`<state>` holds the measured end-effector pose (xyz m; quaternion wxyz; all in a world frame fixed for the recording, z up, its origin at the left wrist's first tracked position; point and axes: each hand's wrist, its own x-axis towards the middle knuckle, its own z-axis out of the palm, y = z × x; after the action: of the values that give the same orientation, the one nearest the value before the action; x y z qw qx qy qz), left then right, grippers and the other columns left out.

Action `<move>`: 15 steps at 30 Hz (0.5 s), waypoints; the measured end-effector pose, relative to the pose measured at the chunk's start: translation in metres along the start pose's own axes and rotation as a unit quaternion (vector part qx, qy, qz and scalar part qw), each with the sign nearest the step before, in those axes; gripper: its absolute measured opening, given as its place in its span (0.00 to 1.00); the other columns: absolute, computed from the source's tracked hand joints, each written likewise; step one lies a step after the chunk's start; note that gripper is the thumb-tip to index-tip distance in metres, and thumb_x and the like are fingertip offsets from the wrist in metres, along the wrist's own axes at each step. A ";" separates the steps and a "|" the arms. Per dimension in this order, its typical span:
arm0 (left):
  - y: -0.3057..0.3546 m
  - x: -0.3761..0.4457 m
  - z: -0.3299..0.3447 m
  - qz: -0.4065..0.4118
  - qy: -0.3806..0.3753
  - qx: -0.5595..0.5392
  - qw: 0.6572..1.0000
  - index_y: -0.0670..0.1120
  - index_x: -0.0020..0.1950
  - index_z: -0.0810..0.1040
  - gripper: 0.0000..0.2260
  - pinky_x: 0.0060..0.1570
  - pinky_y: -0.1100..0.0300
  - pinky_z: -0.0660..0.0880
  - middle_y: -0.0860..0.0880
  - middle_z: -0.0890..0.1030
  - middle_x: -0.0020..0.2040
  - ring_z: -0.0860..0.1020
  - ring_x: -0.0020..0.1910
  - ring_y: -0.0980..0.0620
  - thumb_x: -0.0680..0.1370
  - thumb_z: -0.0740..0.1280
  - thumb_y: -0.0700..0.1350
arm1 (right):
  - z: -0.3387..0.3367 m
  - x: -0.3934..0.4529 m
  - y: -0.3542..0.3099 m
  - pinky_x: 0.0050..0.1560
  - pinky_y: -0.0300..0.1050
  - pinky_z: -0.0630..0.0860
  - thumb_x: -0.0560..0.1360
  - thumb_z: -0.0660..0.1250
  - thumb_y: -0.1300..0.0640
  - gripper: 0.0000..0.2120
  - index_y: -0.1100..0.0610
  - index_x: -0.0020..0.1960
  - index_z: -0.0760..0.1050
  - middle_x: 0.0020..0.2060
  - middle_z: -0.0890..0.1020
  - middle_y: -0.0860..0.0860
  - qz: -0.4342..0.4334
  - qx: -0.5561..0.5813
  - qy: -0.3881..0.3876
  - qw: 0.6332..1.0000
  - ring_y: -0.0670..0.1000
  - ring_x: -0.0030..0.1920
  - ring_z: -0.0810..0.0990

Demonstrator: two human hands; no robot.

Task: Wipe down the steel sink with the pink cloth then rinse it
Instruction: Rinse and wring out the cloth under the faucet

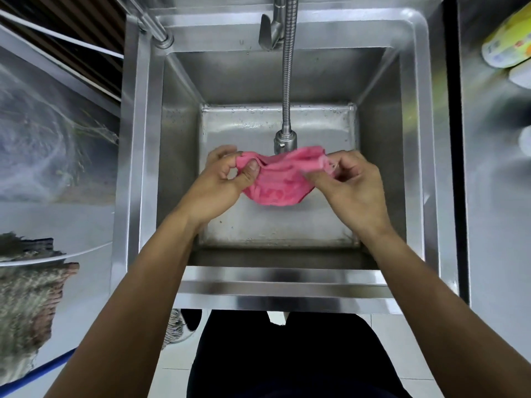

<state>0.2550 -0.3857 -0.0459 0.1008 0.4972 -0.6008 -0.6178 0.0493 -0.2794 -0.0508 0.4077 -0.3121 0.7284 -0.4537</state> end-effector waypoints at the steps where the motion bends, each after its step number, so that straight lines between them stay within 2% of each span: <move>1: 0.008 -0.002 0.000 0.003 0.004 0.000 1.000 0.67 0.53 0.85 0.08 0.77 0.48 0.65 0.57 0.71 0.74 0.67 0.76 0.62 0.78 0.67 0.62 | -0.001 0.001 -0.006 0.52 0.41 0.77 0.74 0.78 0.56 0.10 0.62 0.45 0.82 0.47 0.78 0.56 -0.002 0.004 0.021 1.000 0.47 0.47 0.77; 2: 0.016 -0.005 0.000 0.018 0.000 -0.017 1.000 0.66 0.54 0.84 0.11 0.77 0.52 0.65 0.59 0.71 0.75 0.68 0.74 0.65 0.76 0.66 0.65 | -0.002 0.001 -0.014 0.55 0.42 0.77 0.75 0.77 0.53 0.12 0.63 0.46 0.81 0.49 0.78 0.56 0.007 0.021 0.021 1.000 0.47 0.49 0.78; 4: 0.032 -0.012 0.000 0.061 -0.033 -0.064 0.996 0.60 0.59 0.81 0.20 0.68 0.59 0.74 0.59 0.81 0.66 0.78 0.66 0.61 0.73 0.69 0.69 | -0.005 -0.002 -0.033 0.56 0.47 0.78 0.78 0.73 0.54 0.14 0.66 0.53 0.80 0.52 0.82 0.61 0.031 0.087 0.000 0.996 0.49 0.51 0.81; 6: 0.049 -0.017 0.002 0.101 -0.051 -0.051 0.992 0.56 0.59 0.78 0.21 0.57 0.58 0.80 0.57 0.83 0.55 0.82 0.57 0.57 0.71 0.77 0.62 | -0.009 -0.007 -0.048 0.53 0.46 0.81 0.80 0.71 0.57 0.11 0.63 0.57 0.79 0.48 0.86 0.55 0.059 0.151 0.000 0.987 0.48 0.49 0.84; 8: 0.064 -0.020 0.003 0.124 -0.032 -0.031 0.991 0.54 0.54 0.80 0.13 0.49 0.60 0.81 0.58 0.83 0.47 0.82 0.47 0.58 0.73 0.77 0.54 | -0.016 -0.014 -0.058 0.49 0.46 0.81 0.80 0.71 0.58 0.08 0.59 0.58 0.79 0.44 0.86 0.48 0.074 0.177 0.007 0.981 0.47 0.47 0.85; 10: 0.076 -0.023 0.006 0.108 -0.025 -0.061 0.992 0.54 0.49 0.81 0.01 0.44 0.61 0.77 0.59 0.83 0.39 0.80 0.39 0.61 0.81 0.71 0.49 | -0.026 -0.026 -0.063 0.44 0.45 0.80 0.80 0.70 0.59 0.03 0.54 0.53 0.81 0.42 0.85 0.47 0.076 0.182 0.013 0.980 0.46 0.45 0.85; 11: 0.081 -0.025 0.009 0.095 -0.025 -0.077 0.992 0.53 0.48 0.81 0.04 0.44 0.60 0.76 0.58 0.83 0.38 0.79 0.37 0.60 0.82 0.69 0.47 | -0.031 -0.035 -0.064 0.40 0.43 0.80 0.81 0.69 0.60 0.04 0.52 0.50 0.80 0.41 0.85 0.47 0.072 0.181 0.020 0.981 0.46 0.44 0.85; 13: 0.085 -0.032 0.013 0.090 -0.066 -0.107 0.988 0.53 0.55 0.80 0.06 0.45 0.57 0.75 0.54 0.84 0.40 0.79 0.38 0.57 0.80 0.69 0.52 | -0.040 -0.055 -0.068 0.33 0.40 0.78 0.81 0.68 0.62 0.05 0.53 0.49 0.79 0.38 0.85 0.46 0.072 0.193 0.050 0.977 0.46 0.42 0.85; 15: 0.086 -0.044 0.019 0.106 -0.171 -0.136 0.970 0.54 0.63 0.77 0.18 0.46 0.61 0.77 0.49 0.84 0.49 0.81 0.44 0.56 0.74 0.70 0.56 | -0.048 -0.079 -0.069 0.33 0.43 0.80 0.80 0.68 0.63 0.04 0.55 0.50 0.78 0.40 0.86 0.48 0.092 0.226 0.099 0.965 0.49 0.43 0.86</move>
<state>0.2215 -0.3635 0.0447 0.1277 0.2996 -0.5689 -0.7552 0.0502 -0.2216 0.0494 0.4336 -0.0974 0.6688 -0.5960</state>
